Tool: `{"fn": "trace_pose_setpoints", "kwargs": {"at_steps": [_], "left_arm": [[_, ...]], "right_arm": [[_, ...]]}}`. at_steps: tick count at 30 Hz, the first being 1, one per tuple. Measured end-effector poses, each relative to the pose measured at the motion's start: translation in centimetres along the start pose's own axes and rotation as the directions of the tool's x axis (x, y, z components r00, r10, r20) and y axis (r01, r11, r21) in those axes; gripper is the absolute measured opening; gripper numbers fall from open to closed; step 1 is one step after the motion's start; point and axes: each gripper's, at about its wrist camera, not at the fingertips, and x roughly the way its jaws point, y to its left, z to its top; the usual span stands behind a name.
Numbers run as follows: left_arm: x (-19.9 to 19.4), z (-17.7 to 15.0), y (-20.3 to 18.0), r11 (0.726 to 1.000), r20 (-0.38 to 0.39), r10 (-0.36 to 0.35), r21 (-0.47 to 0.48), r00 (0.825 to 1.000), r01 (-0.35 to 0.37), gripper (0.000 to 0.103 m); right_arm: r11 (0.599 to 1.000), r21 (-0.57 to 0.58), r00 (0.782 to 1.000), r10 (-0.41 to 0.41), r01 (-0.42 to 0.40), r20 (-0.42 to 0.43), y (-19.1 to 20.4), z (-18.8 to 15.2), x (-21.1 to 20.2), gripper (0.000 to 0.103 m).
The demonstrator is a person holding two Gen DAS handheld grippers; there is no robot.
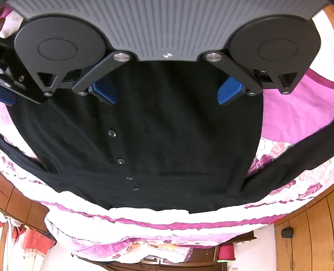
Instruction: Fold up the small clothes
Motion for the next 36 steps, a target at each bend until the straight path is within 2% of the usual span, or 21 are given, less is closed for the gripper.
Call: {"fn": "trace_pose_setpoints", "kwargs": {"at_steps": [36], "left_arm": [[-1.03,0.20,-0.16,1.000,0.010,0.020,0.002,1.000,-0.020,0.103]], "right_arm": [[1.000,-0.016,1.000,0.009,-0.009,-0.014,0.25,0.16,-0.21,0.103]]}}
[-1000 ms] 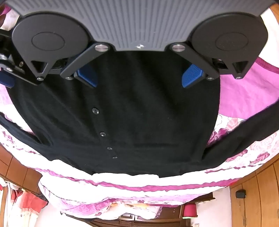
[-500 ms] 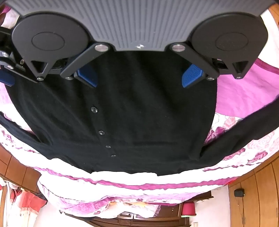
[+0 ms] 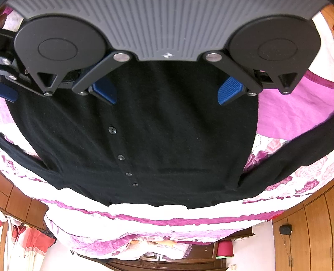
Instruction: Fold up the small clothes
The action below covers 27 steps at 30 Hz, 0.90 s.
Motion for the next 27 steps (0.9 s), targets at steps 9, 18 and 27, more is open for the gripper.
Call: {"fn": "trace_pose_setpoints", "kwargs": {"at_steps": [9,18,27], "left_arm": [[0.00,-0.01,-0.01,1.000,0.001,0.001,0.001,1.000,-0.001,0.103],[-0.07,0.05,0.03,1.000,0.001,0.002,0.002,1.000,-0.002,0.103],[-0.16,0.13,0.04,1.000,0.004,0.002,0.002,1.000,-0.002,0.103]], "right_arm": [[1.000,-0.005,1.000,0.006,-0.006,0.000,0.04,0.00,-0.16,0.103],[1.000,-0.009,1.000,0.008,-0.008,-0.001,0.23,-0.07,-0.11,0.103],[1.000,-0.008,1.000,0.008,-0.008,-0.001,0.25,-0.06,-0.12,0.103]]}}
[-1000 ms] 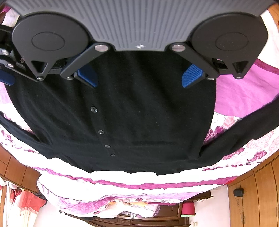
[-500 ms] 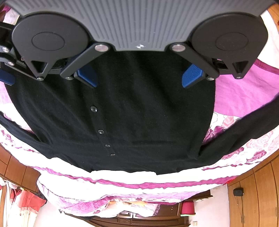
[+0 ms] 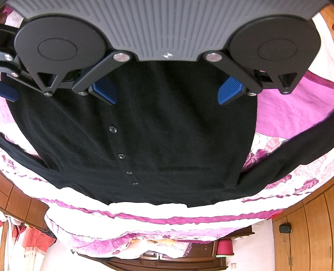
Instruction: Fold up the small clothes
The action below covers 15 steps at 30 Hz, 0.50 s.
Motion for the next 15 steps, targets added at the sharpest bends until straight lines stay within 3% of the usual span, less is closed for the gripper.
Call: {"fn": "trace_pose_setpoints", "kwargs": {"at_steps": [15], "left_arm": [[-0.46,0.23,-0.19,1.000,0.006,0.001,0.009,1.000,-0.001,0.103]], "right_arm": [[1.000,-0.009,1.000,0.005,-0.005,0.002,0.26,0.09,-0.12,0.103]]}}
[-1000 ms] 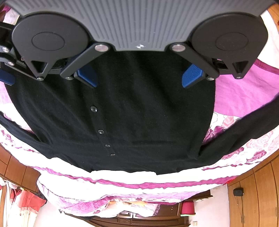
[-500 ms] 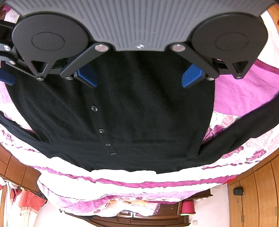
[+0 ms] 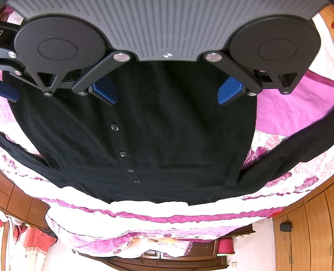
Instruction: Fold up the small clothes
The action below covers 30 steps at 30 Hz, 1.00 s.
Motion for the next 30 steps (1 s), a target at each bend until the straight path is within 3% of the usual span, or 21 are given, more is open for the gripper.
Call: {"fn": "trace_pose_setpoints", "kwargs": {"at_steps": [10,18,26,30], "left_arm": [[0.5,0.6,-0.1,1.000,-0.013,-0.006,0.011,1.000,0.006,0.103],[1.6,2.8,-0.5,1.000,-0.013,-0.005,0.021,1.000,0.005,0.103],[3.6,4.8,-2.3,1.000,-0.030,-0.009,0.014,1.000,0.009,0.103],[4.9,5.1,-3.2,1.000,-0.045,-0.008,-0.010,0.999,0.007,0.103]], "right_arm": [[1.000,-0.006,1.000,0.023,-0.023,-0.011,-0.6,0.6,0.3,0.103],[1.000,0.005,1.000,0.027,-0.027,0.005,-3.2,2.8,0.8,0.103],[0.999,0.020,0.999,-0.044,0.044,0.016,-9.9,5.5,1.5,0.103],[0.990,0.096,0.994,-0.102,0.100,0.023,-14.7,6.8,1.7,0.103]]}}
